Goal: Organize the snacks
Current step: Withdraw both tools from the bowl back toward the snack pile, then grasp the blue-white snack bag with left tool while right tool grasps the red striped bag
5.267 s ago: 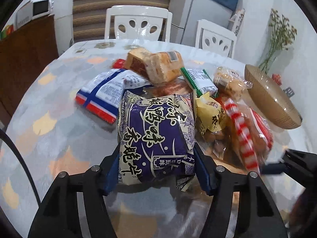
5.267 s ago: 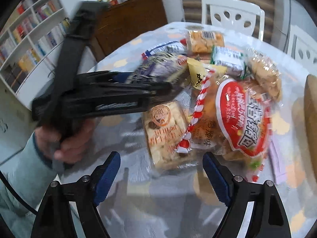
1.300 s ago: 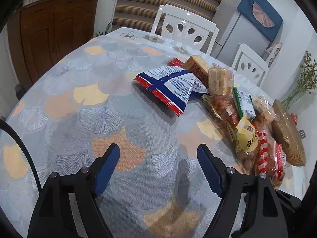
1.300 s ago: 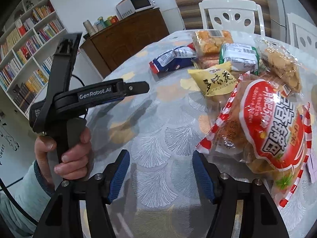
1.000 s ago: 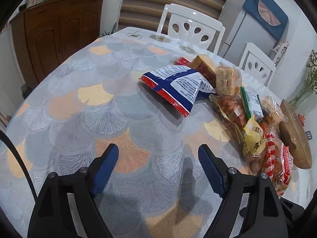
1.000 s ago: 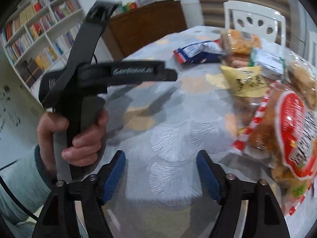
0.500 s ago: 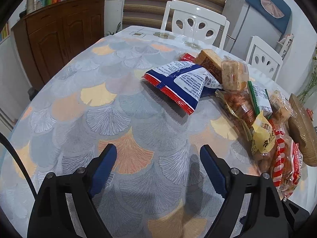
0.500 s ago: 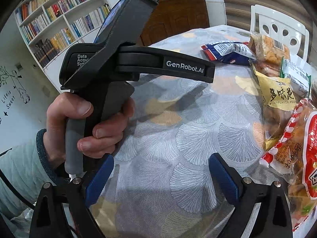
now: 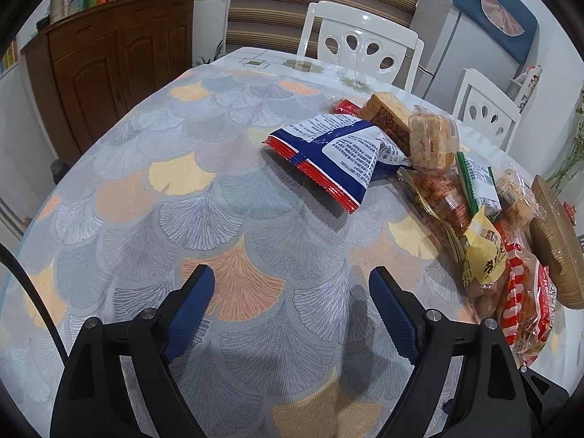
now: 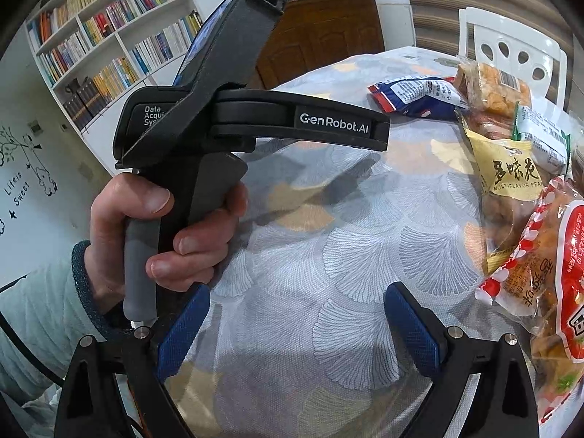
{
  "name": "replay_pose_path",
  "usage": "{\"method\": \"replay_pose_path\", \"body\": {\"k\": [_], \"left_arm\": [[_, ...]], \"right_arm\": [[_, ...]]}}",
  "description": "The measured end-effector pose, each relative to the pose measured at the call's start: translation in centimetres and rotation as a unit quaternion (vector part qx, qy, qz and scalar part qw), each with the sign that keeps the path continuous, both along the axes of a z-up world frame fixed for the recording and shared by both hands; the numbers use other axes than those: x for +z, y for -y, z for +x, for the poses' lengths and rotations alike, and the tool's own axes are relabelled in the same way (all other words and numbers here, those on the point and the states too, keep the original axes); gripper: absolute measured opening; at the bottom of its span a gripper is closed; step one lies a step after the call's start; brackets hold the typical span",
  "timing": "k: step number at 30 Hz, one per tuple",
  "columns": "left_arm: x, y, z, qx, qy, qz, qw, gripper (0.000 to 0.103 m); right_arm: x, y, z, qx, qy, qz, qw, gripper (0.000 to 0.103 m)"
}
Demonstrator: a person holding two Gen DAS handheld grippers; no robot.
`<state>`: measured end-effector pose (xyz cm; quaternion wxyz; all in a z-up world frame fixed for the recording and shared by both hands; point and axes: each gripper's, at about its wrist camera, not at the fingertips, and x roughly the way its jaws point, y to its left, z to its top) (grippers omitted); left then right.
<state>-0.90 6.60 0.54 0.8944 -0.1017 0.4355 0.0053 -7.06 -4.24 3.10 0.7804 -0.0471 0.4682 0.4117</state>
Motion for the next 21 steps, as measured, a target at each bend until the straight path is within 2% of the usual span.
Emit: {"method": "replay_pose_path", "body": {"k": [8,13,15,18,20,21], "left_arm": [[0.0,0.1,0.0,0.001,-0.001,0.001,1.0000,0.087],[0.0,0.6,0.0,-0.003,-0.004,0.017,0.9998,0.088],[0.1,0.5,-0.1,-0.009,-0.003,0.013,0.9999,0.090],[0.3,-0.1,-0.6,-0.015,0.001,-0.016,0.9998,0.091],[0.6,-0.4,-0.6,-0.026,-0.011,-0.031,0.9991,0.090],[1.0,-0.5,-0.4,-0.049,-0.023,-0.046,0.9975,0.090]], "right_arm": [[0.3,1.1,0.0,-0.008,-0.001,0.013,1.000,0.097],[0.9,2.1,-0.2,-0.017,0.007,0.029,0.999,0.097],[1.4,2.6,-0.5,-0.040,0.024,0.029,0.998,0.097],[2.9,4.5,-1.2,-0.100,0.058,0.038,0.993,0.097],[4.6,6.6,-1.7,-0.154,0.082,0.041,0.984,0.097],[5.4,7.9,-1.8,-0.179,0.096,0.039,0.978,0.097]]}}
